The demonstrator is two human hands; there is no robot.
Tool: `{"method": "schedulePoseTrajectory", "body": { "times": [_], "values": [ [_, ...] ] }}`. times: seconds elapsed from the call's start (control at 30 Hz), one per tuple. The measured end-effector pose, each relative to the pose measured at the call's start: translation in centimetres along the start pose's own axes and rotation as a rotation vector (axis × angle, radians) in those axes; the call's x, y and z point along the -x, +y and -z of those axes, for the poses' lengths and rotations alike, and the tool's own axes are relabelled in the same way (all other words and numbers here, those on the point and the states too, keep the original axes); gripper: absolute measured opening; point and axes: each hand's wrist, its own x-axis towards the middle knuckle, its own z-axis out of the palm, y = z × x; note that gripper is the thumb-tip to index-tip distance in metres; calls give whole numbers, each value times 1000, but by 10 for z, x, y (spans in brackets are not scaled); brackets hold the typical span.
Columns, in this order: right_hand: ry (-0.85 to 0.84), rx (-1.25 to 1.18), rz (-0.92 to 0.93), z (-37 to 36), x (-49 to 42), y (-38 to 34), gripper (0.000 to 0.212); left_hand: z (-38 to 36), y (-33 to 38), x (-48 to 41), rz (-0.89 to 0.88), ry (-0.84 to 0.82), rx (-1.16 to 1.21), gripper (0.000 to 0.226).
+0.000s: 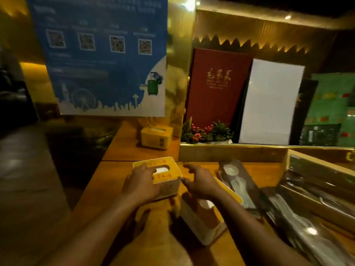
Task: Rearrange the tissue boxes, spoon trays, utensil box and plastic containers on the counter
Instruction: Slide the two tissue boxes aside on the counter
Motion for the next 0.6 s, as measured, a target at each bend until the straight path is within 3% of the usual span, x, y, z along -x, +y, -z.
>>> {"method": "schedulePoseTrajectory", "body": {
  "times": [0.13, 0.27, 0.6],
  "values": [
    [-85, 141, 37, -23, -18, -4, 60, -17, -5, 13, 39, -2, -34, 60],
    [-34, 247, 91, -39, -25, -3, 38, -27, -16, 16, 75, 39, -40, 69],
    [82, 285, 157, -69, -7, -16, 23, -25, -48, 28, 106, 83, 98, 67]
  ]
}}
